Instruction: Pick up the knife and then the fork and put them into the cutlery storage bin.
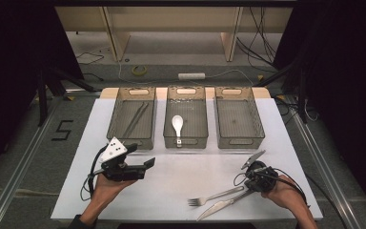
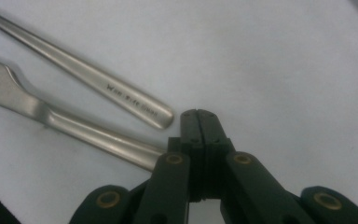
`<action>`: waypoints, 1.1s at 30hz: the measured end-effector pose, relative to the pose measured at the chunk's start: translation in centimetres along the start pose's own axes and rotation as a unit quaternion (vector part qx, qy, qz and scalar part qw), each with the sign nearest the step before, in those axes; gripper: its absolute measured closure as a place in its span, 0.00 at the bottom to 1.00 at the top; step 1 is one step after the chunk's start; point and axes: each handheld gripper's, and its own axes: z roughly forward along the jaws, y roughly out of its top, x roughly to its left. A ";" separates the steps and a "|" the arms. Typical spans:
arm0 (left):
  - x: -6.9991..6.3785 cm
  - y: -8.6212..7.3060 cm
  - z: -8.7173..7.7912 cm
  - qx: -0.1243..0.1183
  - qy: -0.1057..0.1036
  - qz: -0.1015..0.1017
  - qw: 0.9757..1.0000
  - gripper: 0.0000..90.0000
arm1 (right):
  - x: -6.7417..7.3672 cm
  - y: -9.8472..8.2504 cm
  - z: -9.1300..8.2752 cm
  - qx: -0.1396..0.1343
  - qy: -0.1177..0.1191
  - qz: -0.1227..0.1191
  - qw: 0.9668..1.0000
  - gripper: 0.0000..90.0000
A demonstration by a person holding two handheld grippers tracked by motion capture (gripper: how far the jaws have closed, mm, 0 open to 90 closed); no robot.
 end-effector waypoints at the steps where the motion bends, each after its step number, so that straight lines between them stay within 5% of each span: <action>1: 0.0 0.0 0.0 0.000 0.000 -0.001 1.000 0.17 | 0.1 -0.1 0.0 0.001 -0.001 0.000 1.000 1.00; 5: 0.0 0.0 0.0 0.002 0.000 0.002 1.000 0.17 | 0.3 -0.3 -0.7 -0.009 -0.012 -0.016 1.000 1.00; 10: 0.0 0.0 0.1 0.003 -0.001 0.003 1.000 0.17 | 1.1 -0.2 -2.2 -0.034 0.016 -0.072 0.997 0.74; 16: 0.0 0.0 0.1 0.002 -0.001 0.002 1.000 0.17 | 2.9 0.1 -1.8 -0.009 0.040 -0.143 0.989 0.52; 26: -0.1 0.0 0.1 0.002 -0.001 0.002 1.000 0.17 | 3.8 0.4 -1.1 0.004 0.042 -0.184 0.982 0.51; 33: -0.1 0.0 0.1 0.003 -0.002 0.003 1.000 0.17 | 3.8 0.5 -0.7 0.019 0.035 -0.184 0.982 0.51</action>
